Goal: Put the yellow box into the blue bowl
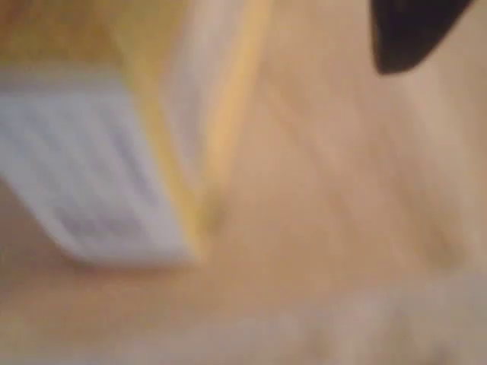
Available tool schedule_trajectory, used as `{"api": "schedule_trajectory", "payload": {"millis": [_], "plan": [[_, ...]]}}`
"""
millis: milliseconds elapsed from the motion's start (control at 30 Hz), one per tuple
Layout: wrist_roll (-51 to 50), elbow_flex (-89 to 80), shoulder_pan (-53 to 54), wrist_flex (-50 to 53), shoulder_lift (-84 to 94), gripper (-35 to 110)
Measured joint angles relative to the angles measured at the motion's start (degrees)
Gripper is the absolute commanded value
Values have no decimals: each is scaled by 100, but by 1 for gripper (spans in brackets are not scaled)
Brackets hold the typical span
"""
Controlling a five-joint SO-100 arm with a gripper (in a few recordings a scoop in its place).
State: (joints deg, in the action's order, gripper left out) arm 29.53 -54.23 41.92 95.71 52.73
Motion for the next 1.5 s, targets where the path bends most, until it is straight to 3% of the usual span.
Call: {"api": "schedule_trajectory", "payload": {"millis": [467, 800, 1500], "plan": [[0, 0, 0, -105, 0, 40], [0, 0, 0, -193, 0, 24], [0, 0, 0, -281, 0, 20]]}}
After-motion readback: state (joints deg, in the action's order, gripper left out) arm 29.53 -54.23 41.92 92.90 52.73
